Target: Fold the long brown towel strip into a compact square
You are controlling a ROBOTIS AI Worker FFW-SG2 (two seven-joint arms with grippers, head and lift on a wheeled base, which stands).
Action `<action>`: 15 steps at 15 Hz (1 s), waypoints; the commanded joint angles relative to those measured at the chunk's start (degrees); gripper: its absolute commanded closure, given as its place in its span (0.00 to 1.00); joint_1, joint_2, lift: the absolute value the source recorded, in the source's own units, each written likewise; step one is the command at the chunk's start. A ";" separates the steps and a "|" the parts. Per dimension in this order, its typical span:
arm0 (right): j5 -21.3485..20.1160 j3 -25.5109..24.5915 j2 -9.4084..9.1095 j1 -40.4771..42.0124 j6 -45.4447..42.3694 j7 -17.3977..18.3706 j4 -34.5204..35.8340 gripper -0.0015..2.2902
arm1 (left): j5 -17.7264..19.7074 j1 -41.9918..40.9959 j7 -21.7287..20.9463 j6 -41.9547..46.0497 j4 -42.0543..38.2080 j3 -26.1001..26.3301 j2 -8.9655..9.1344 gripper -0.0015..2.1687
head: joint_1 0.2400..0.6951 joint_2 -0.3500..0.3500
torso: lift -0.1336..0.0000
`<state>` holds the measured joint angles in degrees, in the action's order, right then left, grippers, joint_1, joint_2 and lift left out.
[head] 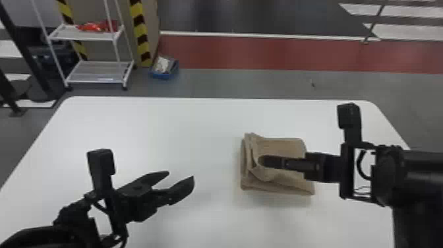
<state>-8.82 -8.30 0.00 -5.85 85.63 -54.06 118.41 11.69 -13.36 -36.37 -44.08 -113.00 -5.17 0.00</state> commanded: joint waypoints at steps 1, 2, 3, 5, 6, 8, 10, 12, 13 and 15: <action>-0.05 -1.45 0.18 2.33 -0.23 -2.54 2.09 0.58 | 0.00 0.17 -0.02 0.17 0.32 0.07 0.15 0.03 | 1.00 0.43 | 0.07; -0.32 -1.72 0.09 2.95 -0.76 -2.19 2.44 0.79 | 0.00 0.26 0.07 0.53 0.58 0.16 0.15 0.03 | 1.00 0.44 | 0.07; -0.23 -1.72 0.09 2.95 -1.29 -0.87 2.44 0.94 | -0.09 0.35 0.07 0.53 0.76 0.43 0.15 0.03 | 1.00 0.43 | 0.07; 0.04 -0.66 -0.05 2.77 -6.21 2.55 1.12 0.94 | -0.09 0.26 0.07 0.53 0.76 0.69 0.15 0.03 | 1.00 0.42 | 0.07; -0.05 0.48 -0.05 2.07 -6.21 2.91 -0.19 0.94 | -0.09 0.17 0.07 0.53 0.76 0.60 0.15 0.03 | 1.00 0.40 | 0.07; -1.37 4.35 -0.05 1.10 -6.91 3.96 -3.01 0.94 | -0.09 -0.18 -0.02 0.70 0.76 0.25 0.15 0.03 | 1.00 0.41 | 0.07; -2.25 8.22 -0.05 0.57 -7.62 4.75 -5.29 0.94 | -0.09 -0.36 -0.19 0.70 0.58 0.16 0.15 0.03 | 1.00 0.44 | 0.07; -4.10 11.47 -0.05 0.22 -8.85 5.72 -7.49 0.94 | 0.00 -0.44 -0.45 0.70 0.41 0.07 0.15 0.03 | 1.00 0.49 | 0.07; -4.45 12.43 -0.05 -0.22 -9.37 6.16 -8.72 0.94 | 0.18 -0.53 -0.45 0.70 0.41 -0.10 0.15 0.03 | 1.00 0.50 | 0.07; -4.45 12.96 -0.05 -0.22 -9.37 6.07 -9.16 0.94 | 0.35 -0.62 -0.81 0.53 0.50 -0.37 0.15 0.03 | 1.00 0.52 | 0.07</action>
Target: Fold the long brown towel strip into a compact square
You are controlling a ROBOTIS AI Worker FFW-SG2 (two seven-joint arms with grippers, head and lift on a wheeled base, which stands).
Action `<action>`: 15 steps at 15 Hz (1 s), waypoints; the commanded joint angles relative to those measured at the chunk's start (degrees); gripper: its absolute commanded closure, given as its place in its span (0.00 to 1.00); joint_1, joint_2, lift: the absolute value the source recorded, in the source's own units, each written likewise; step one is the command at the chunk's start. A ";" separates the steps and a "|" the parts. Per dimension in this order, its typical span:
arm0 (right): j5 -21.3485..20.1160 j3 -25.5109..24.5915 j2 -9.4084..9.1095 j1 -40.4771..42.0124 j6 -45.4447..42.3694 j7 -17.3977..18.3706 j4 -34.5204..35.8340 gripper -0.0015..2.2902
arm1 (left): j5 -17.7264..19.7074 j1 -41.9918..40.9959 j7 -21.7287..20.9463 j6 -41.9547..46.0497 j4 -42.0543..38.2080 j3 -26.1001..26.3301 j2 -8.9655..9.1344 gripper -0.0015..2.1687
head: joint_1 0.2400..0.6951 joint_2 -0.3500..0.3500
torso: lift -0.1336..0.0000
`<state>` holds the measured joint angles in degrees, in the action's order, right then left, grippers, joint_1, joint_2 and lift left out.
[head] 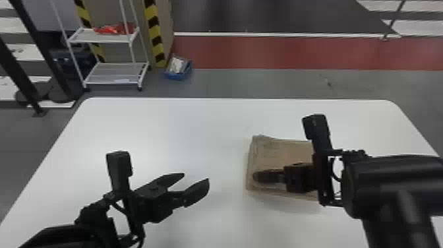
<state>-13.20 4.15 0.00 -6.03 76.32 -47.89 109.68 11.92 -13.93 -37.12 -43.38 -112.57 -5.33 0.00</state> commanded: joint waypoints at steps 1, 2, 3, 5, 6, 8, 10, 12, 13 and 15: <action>0.37 0.16 -0.05 0.67 -0.07 -0.18 0.45 0.94 | 0.13 -0.05 -0.14 0.00 0.07 -0.29 0.15 0.03 | 1.00 0.53 | 0.07; 0.90 -0.72 -0.05 1.29 0.46 -0.54 2.73 0.94 | 0.30 -0.14 -0.41 0.00 -0.01 -0.55 0.15 0.03 | 1.00 0.54 | 0.07; 1.69 -2.39 -0.05 1.55 1.69 -1.06 4.84 0.94 | 0.30 -0.14 -0.41 -0.18 -0.01 -0.73 0.15 0.03 | 1.00 0.54 | 0.07; 4.41 -6.43 -0.05 2.43 9.25 -3.88 9.67 0.94 | 0.39 -0.14 -0.49 -0.18 -0.01 -0.82 0.15 0.03 | 1.00 0.54 | 0.07; 4.68 -8.01 -0.05 3.40 13.64 -6.42 12.14 0.94 | 0.48 -0.14 -0.49 -0.18 -0.01 -0.82 0.15 0.03 | 1.00 0.53 | 0.07; 3.44 -10.21 0.18 6.39 13.76 -10.12 15.91 0.94 | 0.74 -0.14 -0.58 0.00 -0.01 -0.82 0.15 0.03 | 1.00 0.52 | 0.07; 1.86 -10.65 2.29 8.41 13.76 -10.82 16.62 0.94 | 0.83 -0.05 -0.49 0.00 0.07 -0.73 0.15 0.03 | 1.00 0.50 | 0.07; -0.69 -11.62 4.31 7.62 13.76 -10.91 16.18 0.94 | 0.83 -0.14 -0.58 0.00 0.07 -0.55 0.15 0.03 | 1.00 0.46 | 0.07; -1.83 -11.53 5.19 7.00 13.76 -11.08 14.95 0.94 | 0.83 -0.31 -0.67 0.00 0.07 -0.55 0.15 0.03 | 1.00 0.42 | 0.07; -4.47 -11.09 5.54 5.33 13.76 -11.17 12.05 0.94 | 0.83 -0.66 -0.76 0.00 -0.19 -0.82 0.15 0.03 | 1.00 0.38 | 0.07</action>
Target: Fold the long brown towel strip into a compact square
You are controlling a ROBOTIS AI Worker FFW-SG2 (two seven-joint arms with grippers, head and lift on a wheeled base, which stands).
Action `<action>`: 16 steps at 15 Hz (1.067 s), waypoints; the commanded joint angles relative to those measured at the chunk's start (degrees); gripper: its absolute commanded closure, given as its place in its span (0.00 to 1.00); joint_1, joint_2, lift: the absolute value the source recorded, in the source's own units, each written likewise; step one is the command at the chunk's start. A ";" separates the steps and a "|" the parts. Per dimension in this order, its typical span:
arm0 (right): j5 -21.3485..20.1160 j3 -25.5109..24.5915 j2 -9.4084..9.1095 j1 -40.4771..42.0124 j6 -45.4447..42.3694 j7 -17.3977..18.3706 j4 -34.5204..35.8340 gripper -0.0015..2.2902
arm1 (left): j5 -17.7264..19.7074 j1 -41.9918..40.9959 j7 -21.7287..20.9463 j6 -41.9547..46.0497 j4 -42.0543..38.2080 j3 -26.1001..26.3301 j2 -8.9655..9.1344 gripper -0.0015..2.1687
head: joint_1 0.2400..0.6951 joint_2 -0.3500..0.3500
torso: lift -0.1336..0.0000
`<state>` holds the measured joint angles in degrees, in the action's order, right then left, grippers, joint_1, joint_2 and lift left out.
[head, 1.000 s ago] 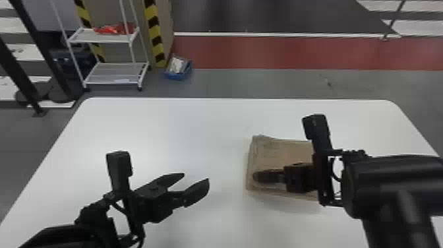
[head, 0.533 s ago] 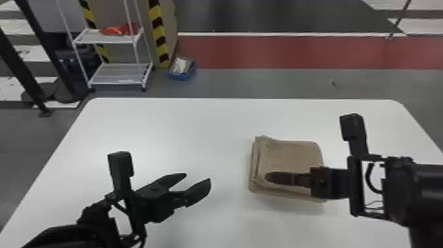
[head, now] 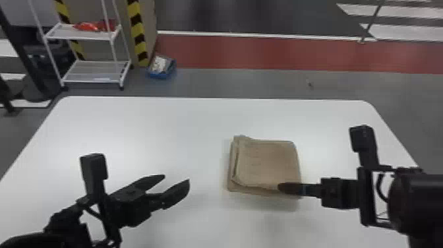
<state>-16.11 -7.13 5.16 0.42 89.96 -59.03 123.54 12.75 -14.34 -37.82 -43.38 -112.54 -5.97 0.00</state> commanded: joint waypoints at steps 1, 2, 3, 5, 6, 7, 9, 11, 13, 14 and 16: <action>-2.08 0.27 0.47 -2.35 0.12 -0.21 -3.57 0.94 | 0.17 -0.43 -0.15 0.00 -0.32 -0.27 0.15 0.03 | 1.00 0.36 | 0.07; -2.44 0.27 0.47 -2.88 0.12 -0.30 -4.63 0.94 | 0.26 -0.69 -0.15 0.00 -0.49 -0.27 0.15 0.03 | 1.00 0.35 | 0.07; -2.79 0.36 0.47 -2.97 0.12 -0.30 -4.98 0.94 | 0.35 -0.87 -0.15 0.00 -0.58 -0.36 0.15 0.03 | 1.00 0.34 | 0.07; -4.81 0.45 0.47 -3.67 0.12 -0.21 -5.86 0.94 | 0.52 -1.30 -0.50 0.00 -0.76 -0.71 0.15 0.03 | 1.00 0.33 | 0.07; -4.81 0.10 0.47 -4.02 0.12 -0.30 -6.03 0.94 | 0.61 -1.57 -0.50 0.00 -1.11 -0.89 0.15 0.03 | 1.00 0.33 | 0.07; -4.02 -0.25 0.47 -3.58 0.12 -1.36 -5.86 0.94 | 0.61 -1.66 -0.50 0.00 -1.19 -0.98 0.15 0.03 | 1.00 0.33 | 0.07; -2.35 -1.40 0.47 -1.39 0.12 -3.46 -2.61 0.94 | 0.70 -2.01 -0.58 0.00 -1.63 -1.06 0.15 0.03 | 1.00 0.33 | 0.07; -0.15 -2.89 0.47 0.37 0.12 -6.28 0.82 0.94 | 0.79 -2.45 -0.94 0.00 -1.72 -1.42 0.15 0.03 | 1.00 0.34 | 0.07; -2.08 -1.66 0.64 1.42 0.12 -6.63 2.05 0.94 | 0.96 -2.54 -1.02 0.00 -1.72 -1.42 0.15 0.03 | 1.00 0.35 | 0.07; -3.75 -0.52 0.73 1.34 0.12 -6.54 1.52 0.94 | 0.96 -2.62 -1.20 0.00 -1.90 -1.42 0.15 0.03 | 1.00 0.36 | 0.07; -6.74 1.50 0.64 0.02 0.12 -6.45 -2.43 0.94 | 1.05 -2.71 -1.20 0.00 -2.25 -1.33 0.15 0.03 | 1.00 0.35 | 0.07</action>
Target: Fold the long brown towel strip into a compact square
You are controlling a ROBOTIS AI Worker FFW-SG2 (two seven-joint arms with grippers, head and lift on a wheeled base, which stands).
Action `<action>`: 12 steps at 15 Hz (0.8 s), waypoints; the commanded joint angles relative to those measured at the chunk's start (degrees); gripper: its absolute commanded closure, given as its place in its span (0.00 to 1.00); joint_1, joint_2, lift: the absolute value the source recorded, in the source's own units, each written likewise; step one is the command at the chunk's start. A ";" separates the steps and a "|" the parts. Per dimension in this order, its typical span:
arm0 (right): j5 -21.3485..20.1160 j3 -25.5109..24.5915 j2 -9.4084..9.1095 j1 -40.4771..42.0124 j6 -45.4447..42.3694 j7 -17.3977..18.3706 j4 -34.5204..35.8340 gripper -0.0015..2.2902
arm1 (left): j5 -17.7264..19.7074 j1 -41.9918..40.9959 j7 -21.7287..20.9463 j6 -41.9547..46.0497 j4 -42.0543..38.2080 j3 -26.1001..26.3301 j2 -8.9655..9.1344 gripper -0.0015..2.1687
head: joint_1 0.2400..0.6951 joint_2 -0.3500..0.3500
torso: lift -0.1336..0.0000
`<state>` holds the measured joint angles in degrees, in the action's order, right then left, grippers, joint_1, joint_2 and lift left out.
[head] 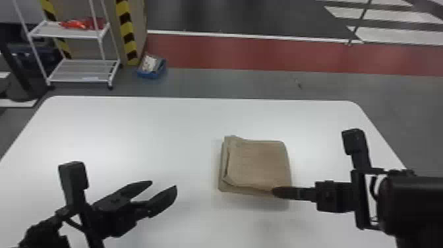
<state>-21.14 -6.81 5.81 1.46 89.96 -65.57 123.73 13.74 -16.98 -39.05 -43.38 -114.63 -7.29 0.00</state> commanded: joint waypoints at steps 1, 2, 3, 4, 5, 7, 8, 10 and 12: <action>-2.68 1.88 -0.01 -1.90 0.12 0.09 -4.46 0.94 | 0.15 -0.16 -0.06 0.00 -0.16 -0.10 0.15 0.03 | 1.00 0.35 | 0.07; -4.44 3.11 -0.01 -2.43 0.12 0.00 -5.95 0.94 | 0.32 -0.43 -0.24 0.70 -0.25 -0.80 0.15 0.03 | 1.00 0.35 | 0.07; -5.93 3.99 -0.01 -3.13 0.12 0.09 -7.27 0.94 | 0.85 -0.60 -0.42 0.70 -0.25 -1.33 0.15 0.03 | 1.00 0.35 | 0.07; -6.11 3.82 -0.19 -4.01 0.12 0.61 -8.24 0.94 | 1.02 -0.78 -0.50 0.70 -0.25 -1.41 0.15 0.03 | 1.00 0.36 | 0.07; -6.20 3.55 -0.28 -5.07 0.12 1.23 -9.12 0.94 | 1.11 -0.78 -0.77 0.88 -0.33 -1.50 0.15 0.03 | 1.00 0.36 | 0.07; -6.64 3.38 -0.28 -7.44 0.12 3.25 -11.84 0.94 | 1.29 -1.30 -0.94 0.88 -0.60 -2.03 0.15 0.03 | 1.00 0.36 | 0.07; -7.25 3.47 -0.36 -8.67 0.12 4.92 -13.69 0.94 | 1.29 -1.48 -1.12 0.88 -0.77 -2.03 0.15 0.03 | 1.00 0.35 | 0.07; -6.99 2.85 -0.63 -10.60 0.12 8.61 -16.68 0.94 | 1.38 -1.92 -1.30 1.40 -0.95 -2.12 0.15 0.03 | 1.00 0.34 | 0.07; -6.29 1.97 -1.16 -12.98 0.12 12.48 -19.14 0.94 | 1.46 -2.45 -1.56 1.40 -1.04 -2.56 0.15 0.03 | 1.00 0.31 | 0.07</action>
<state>-27.81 -4.24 5.01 -9.90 89.96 -54.35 106.42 15.14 -19.06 -40.57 -42.05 -115.58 -9.58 0.00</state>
